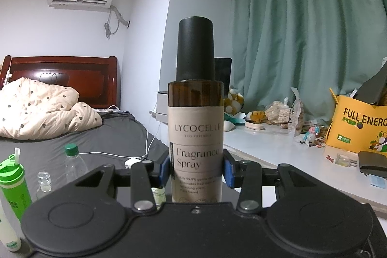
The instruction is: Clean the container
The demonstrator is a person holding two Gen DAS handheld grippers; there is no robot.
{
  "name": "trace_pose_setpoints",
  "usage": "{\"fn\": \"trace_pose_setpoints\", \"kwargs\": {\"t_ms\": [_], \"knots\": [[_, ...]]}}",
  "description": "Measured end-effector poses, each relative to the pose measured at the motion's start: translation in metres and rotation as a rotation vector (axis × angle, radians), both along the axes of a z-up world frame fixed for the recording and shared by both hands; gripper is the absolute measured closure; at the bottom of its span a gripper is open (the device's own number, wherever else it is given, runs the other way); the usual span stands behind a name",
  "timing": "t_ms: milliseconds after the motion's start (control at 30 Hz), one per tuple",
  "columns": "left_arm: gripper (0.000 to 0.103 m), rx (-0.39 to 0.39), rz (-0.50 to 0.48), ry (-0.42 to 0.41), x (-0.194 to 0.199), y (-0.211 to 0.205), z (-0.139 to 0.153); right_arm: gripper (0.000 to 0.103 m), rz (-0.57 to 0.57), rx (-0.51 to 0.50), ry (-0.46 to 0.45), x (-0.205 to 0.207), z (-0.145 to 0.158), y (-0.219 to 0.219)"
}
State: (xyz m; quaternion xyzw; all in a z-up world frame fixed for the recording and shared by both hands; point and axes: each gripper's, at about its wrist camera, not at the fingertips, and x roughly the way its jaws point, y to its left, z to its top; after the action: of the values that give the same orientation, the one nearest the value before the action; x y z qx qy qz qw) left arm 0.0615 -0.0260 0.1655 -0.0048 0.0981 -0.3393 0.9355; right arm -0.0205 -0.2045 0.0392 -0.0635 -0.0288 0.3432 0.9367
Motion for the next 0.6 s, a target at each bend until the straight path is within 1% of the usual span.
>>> {"fn": "trace_pose_setpoints", "kwargs": {"t_ms": [367,600], "knots": [[0.062,0.013,0.015,0.01,0.004,0.004,-0.006,0.09,-0.045,0.01,0.008,-0.016,-0.005,-0.015],[0.062,0.015,0.002,0.005,0.004,0.011,-0.013,0.09,-0.046,0.065,-0.008,-0.033,0.01,-0.035]]}}
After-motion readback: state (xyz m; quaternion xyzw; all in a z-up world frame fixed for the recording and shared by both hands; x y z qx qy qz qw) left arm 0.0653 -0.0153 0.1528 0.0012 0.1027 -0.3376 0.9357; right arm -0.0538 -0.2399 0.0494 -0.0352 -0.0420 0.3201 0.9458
